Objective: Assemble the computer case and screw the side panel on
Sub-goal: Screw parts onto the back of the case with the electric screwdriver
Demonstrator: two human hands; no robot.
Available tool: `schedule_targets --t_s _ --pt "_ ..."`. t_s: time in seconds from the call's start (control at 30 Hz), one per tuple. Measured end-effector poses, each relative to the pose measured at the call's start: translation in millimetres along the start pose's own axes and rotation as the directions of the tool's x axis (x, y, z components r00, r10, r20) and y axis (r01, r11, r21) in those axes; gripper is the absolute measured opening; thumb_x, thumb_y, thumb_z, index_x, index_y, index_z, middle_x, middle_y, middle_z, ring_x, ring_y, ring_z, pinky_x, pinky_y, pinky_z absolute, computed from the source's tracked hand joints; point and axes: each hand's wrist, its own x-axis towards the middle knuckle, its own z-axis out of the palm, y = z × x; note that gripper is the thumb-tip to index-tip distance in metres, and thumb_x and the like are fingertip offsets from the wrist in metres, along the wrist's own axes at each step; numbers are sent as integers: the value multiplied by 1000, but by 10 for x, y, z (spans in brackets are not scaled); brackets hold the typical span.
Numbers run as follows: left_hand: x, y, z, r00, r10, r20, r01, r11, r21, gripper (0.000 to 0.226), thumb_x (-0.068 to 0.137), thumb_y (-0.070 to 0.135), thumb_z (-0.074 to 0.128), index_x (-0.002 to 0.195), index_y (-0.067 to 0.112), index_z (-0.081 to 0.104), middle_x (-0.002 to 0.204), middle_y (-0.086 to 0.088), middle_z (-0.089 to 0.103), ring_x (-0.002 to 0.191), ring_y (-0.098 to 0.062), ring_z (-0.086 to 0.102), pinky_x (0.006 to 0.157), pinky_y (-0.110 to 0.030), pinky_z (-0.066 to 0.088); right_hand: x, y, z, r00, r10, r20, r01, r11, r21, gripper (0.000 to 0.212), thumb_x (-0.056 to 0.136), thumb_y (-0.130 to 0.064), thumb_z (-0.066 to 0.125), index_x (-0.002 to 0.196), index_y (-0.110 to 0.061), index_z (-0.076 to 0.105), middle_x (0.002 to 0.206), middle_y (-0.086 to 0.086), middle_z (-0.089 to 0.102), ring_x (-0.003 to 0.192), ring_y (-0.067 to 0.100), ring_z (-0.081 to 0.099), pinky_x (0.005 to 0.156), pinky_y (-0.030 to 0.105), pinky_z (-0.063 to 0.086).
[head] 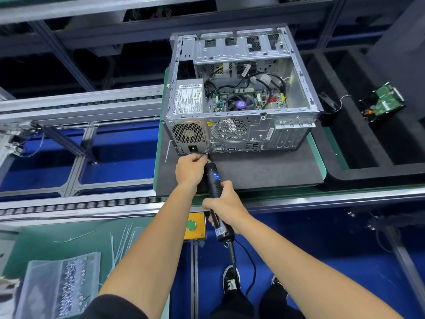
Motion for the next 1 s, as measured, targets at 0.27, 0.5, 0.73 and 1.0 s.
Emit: schedule_targets --t_s 0.27,0.5,0.73,1.0 --pt "-7 -13 5 1000 29 1 -29 1000 -3 13 86 32 64 84 26 74 77 12 66 78 -13 59 66 -25 41 -4 -22 1 1000 0 6 0 1000 -16 57 77 -12 72 117 -20 32 109 17 56 81 29 61 74 43 58" --pt "-16 -8 17 999 29 -40 -28 1000 8 17 86 34 62 87 24 75 77 8 66 77 -16 58 64 -24 38 2 -59 8 1000 -4 13 4 1000 -7 55 77 -11 72 116 -17 33 109 19 56 77 28 61 75 48 59" --pt "-24 -12 -12 999 33 -14 -33 999 1 16 88 32 60 85 23 74 79 7 66 78 -15 58 63 -24 37 6 -60 49 1000 -6 -9 6 1000 -8 55 78 -11 72 116 -17 32 109 18 55 81 31 62 78 52 60" --pt "-49 -4 -3 999 18 -34 -19 1000 -13 17 89 30 60 75 24 68 70 11 62 72 -12 55 60 -24 37 17 -64 45 1000 -3 5 3 1000 -1 52 81 -4 69 116 -16 32 105 15 53 72 26 61 63 37 58"
